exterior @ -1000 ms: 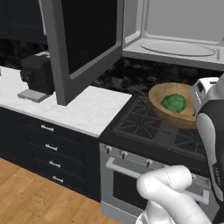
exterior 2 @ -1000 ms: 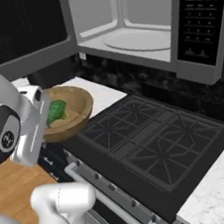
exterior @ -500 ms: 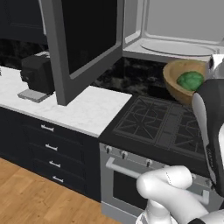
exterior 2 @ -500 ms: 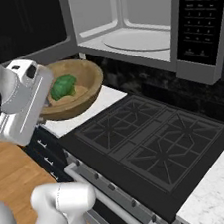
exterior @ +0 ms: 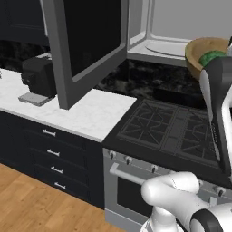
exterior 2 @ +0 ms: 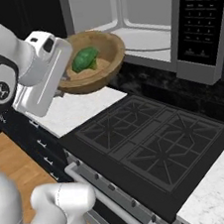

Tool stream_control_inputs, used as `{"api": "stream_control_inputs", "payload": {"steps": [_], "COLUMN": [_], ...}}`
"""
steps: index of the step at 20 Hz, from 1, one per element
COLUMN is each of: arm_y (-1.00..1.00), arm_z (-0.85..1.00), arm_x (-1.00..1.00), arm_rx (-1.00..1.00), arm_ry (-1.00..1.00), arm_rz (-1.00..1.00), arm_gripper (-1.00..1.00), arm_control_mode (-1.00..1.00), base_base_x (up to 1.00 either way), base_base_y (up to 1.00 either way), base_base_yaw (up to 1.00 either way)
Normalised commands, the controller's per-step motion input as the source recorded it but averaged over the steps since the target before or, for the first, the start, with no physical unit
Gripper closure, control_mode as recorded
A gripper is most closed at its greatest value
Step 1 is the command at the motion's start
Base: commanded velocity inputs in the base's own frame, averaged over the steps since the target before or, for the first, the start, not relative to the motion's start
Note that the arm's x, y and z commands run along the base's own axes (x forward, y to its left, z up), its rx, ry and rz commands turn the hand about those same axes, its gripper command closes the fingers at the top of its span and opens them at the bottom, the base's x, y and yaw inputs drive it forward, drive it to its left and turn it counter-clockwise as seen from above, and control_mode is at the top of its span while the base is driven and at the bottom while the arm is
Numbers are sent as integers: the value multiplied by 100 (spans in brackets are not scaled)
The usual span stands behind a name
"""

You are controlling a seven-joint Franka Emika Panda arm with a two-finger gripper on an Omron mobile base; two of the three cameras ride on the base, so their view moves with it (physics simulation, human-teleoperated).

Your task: Pick the broccoli from the sink and place it in the bowl. Then pick the bowl and place it in the microwave. Then close the microwave door and press the start button.

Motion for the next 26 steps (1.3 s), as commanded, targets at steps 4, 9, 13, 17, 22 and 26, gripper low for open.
{"api": "stream_control_inputs", "payload": {"steps": [4, 9, 13, 17, 22, 26], "arm_y": [-12, -5, -21, -34, -28, -24], "arm_z": [13, 12, 15, 13, 6, 2], "arm_x": [62, 83, 92, 79, 82, 92], "arm_rx": [0, 0, 0, 0, 1, 0], "arm_ry": [-18, -10, 0, 0, 3, 2], "arm_rz": [-8, -7, -2, 0, 0, 0], "arm_gripper": [100, 100, 100, 100, 100, 100], "arm_control_mode": [-100, -100, -100, -100, -100, -100], "base_base_x": [0, 0, 0, 0, 0, 0], "base_base_y": [0, 0, 0, 0, 0, 0], "base_base_yaw": [0, 0, 0, 0, 0, 0]}}
